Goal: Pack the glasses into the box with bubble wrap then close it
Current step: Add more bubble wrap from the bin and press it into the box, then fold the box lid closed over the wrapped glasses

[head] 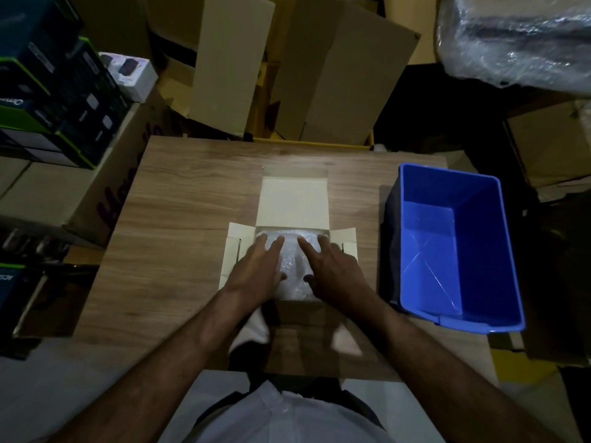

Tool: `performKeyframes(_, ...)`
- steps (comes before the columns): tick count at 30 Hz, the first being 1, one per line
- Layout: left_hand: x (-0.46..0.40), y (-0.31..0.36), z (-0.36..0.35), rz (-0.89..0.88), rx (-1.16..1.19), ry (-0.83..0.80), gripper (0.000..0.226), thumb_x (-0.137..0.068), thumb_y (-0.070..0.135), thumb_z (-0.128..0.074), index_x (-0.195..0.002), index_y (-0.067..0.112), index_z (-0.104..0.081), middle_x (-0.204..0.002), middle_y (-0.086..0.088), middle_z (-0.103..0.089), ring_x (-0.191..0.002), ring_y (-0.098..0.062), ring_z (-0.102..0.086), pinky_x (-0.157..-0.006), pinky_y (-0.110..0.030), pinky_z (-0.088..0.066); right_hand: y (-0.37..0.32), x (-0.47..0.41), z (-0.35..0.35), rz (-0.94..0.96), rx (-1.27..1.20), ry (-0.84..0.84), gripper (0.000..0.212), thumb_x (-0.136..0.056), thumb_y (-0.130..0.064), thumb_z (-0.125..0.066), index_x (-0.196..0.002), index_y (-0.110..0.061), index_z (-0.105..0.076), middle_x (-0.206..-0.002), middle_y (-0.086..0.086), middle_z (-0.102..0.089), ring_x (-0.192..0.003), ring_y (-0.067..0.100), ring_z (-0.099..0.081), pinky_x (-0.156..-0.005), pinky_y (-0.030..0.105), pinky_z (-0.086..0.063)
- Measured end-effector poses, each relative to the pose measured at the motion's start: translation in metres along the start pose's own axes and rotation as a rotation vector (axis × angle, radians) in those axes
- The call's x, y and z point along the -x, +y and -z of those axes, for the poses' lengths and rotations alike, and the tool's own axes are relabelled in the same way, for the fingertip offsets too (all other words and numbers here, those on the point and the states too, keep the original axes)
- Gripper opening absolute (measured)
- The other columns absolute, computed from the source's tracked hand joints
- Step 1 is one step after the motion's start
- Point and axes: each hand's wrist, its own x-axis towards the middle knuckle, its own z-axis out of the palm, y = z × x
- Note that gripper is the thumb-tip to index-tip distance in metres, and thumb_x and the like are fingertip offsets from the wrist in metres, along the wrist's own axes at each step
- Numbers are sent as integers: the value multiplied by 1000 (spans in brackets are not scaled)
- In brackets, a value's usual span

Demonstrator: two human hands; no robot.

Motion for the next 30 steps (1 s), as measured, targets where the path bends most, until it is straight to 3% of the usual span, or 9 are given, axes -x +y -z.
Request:
performKeyframes(3, 6, -5, -2, -63, -81, 135, 75, -97, 42, -62, -159, 21, -26, -166, -17, -18, -151, -32, -23, -119, -45, -28, 2, 12, -13, -23, -46, 162, 81, -92, -38, -69, -159, -16, -28, -159, 27, -30, -137, 38, -45, -104, 44, -48)
performKeyframes(6, 7, -22, -9, -27, -140, 234, 72, -95, 47, -61, -156, 21, -35, -165, -22, -17, -150, -39, -23, -119, -53, -27, 5, 21, -20, -115, -108, 227, 76, -98, -46, -55, -161, -21, -20, -164, 27, -17, -150, 39, -24, -121, 52, -29)
performKeyframes(9, 11, -35, -18, 128, -43, 228, 69, -97, 46, -58, -157, 28, -31, -167, -23, -4, -151, -41, -14, -121, -52, -21, 5, 29, -21, -272, -242, 224, 67, -103, -49, -41, -161, -32, -12, -166, 27, -2, -155, 41, -6, -124, 55, -16)
performKeyframes(11, 15, -38, -21, 166, 79, 239, 64, -99, 37, -57, -157, 29, -31, -167, -20, 7, -153, -37, -12, -122, -45, -20, 2, 34, -22, -323, -325, 227, 63, -105, -46, -40, -161, -37, -11, -166, 28, 3, -154, 44, -4, -123, 58, -17)
performKeyframes(18, 23, -28, -11, 181, 270, 452, 55, -93, 0, -57, -145, 19, -51, -166, -11, 2, -148, -31, -28, -118, -32, -30, -4, 39, -20, -303, -471, 319, 74, -96, -14, -61, -158, -37, -27, -168, 17, -3, -153, 39, -13, -114, 57, -36)
performKeyframes(21, 28, -16, -7, 137, 351, 504, 57, -93, 0, -56, -146, 19, -46, -162, -7, -14, -137, -20, -38, -106, -23, -37, -17, 39, -20, -215, -498, 342, 68, -95, -19, -53, -158, -27, -29, -166, 16, -18, -148, 37, -27, -107, 50, -45)
performKeyframes(24, 27, -7, -21, -6, 318, 457, 61, -95, 5, -56, -152, 10, -36, -152, -11, -38, -135, -23, -43, -112, -25, -34, -31, 38, -27, -171, -457, 361, 66, -94, -33, -32, -156, -13, -33, -156, 21, -38, -136, 37, -43, -99, 45, -51)
performKeyframes(27, 26, -9, -41, -31, 221, 384, 49, -100, 17, -54, -147, 6, -44, -148, -15, -48, -134, -28, -49, -113, -37, -42, -32, 34, -39, -176, -470, 363, 56, -100, -27, -44, -152, -7, -40, -149, 20, -48, -131, 34, -50, -101, 35, -47)
performKeyframes(30, 29, -12, -53, -50, 127, 331, 45, -102, 20, -55, -142, 1, -50, -149, -22, -48, -137, -34, -49, -112, -39, -41, -27, 32, -50, -125, -447, 318, 54, -105, -32, -47, -153, -9, -39, -155, 13, -44, -140, 25, -41, -113, 32, -38)
